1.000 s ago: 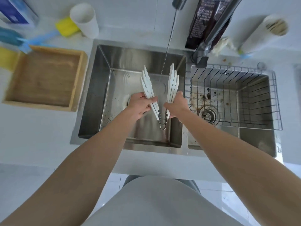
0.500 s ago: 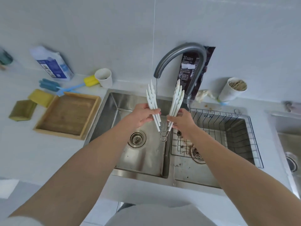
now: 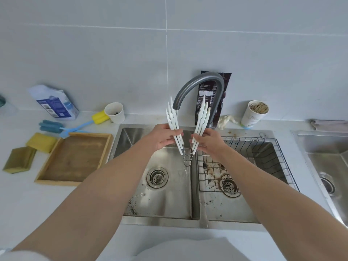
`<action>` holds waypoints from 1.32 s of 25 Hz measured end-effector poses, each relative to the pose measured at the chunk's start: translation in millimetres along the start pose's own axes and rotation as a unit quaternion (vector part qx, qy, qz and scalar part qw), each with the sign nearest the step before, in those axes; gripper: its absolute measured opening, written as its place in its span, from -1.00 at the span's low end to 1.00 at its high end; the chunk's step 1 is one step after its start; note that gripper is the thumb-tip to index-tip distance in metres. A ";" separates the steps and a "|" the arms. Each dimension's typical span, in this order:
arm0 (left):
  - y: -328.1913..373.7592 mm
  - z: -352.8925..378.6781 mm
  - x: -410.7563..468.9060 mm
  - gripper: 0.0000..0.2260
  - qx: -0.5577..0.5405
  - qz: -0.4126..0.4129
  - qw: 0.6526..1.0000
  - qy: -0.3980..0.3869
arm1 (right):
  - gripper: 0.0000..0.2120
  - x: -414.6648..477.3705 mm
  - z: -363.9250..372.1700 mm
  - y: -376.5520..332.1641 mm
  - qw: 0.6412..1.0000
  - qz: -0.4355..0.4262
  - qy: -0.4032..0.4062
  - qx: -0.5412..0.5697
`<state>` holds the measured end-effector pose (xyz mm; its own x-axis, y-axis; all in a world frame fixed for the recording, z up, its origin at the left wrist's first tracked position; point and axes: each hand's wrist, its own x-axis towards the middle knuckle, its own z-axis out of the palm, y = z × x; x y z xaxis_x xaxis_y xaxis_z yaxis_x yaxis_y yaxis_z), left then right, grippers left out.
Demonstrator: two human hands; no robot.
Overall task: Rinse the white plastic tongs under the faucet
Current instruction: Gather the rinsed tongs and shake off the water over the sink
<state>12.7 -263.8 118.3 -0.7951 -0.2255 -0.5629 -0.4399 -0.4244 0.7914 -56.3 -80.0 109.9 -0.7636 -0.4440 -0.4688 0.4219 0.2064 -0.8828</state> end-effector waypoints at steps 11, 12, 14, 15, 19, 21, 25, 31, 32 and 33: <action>13.8 7.8 10.3 -0.61 0.010 -0.012 0.999 -0.039 | -0.78 -0.7 -1.1 -11.4 0.998 0.006 0.068 0.001; 12.1 7.8 11.8 -0.62 0.007 -0.021 0.999 -0.043 | -0.77 -0.7 -2.2 -10.4 0.998 0.010 0.069 0.000; 9.1 7.4 14.8 -0.63 -0.004 -0.033 0.998 -0.049 | -0.76 -0.6 -4.6 -7.9 0.998 0.018 0.067 0.001; 8.1 7.9 14.9 -0.63 -0.013 -0.034 0.998 -0.052 | -0.76 -1.0 -6.0 -7.0 0.998 0.020 0.064 0.000; 6.2 8.4 16.6 -0.68 -0.038 -0.026 0.997 -0.057 | -0.80 -0.3 -11.1 -4.5 0.998 0.022 0.057 0.007; 7.2 9.9 16.3 -0.70 -0.048 -0.022 0.997 -0.061 | -0.76 0.9 -13.4 -3.2 0.998 0.026 0.058 0.005; 10.2 13.5 19.8 -0.74 -0.058 -0.017 0.997 -0.056 | -0.75 2.4 -17.3 -2.4 0.998 0.027 0.061 0.005; 14.5 23.4 28.4 -0.83 -0.052 -0.005 0.998 -0.047 | -0.75 0.5 -25.6 -5.9 0.997 0.025 0.065 0.018; 14.2 23.9 29.5 -0.84 -0.054 -0.003 0.997 -0.046 | -0.74 0.4 -26.5 -6.7 0.998 0.024 0.063 0.019; 14.0 24.0 30.4 -0.84 -0.056 -0.002 0.997 -0.045 | -0.74 0.0 -27.6 -7.8 0.998 0.023 0.061 0.018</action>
<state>-27.6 -255.6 118.1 -0.8304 -0.1458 -0.5377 -0.3971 -0.5221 0.7548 -73.1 -57.5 116.0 -0.7954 -0.3248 -0.5117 0.4744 0.1918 -0.8592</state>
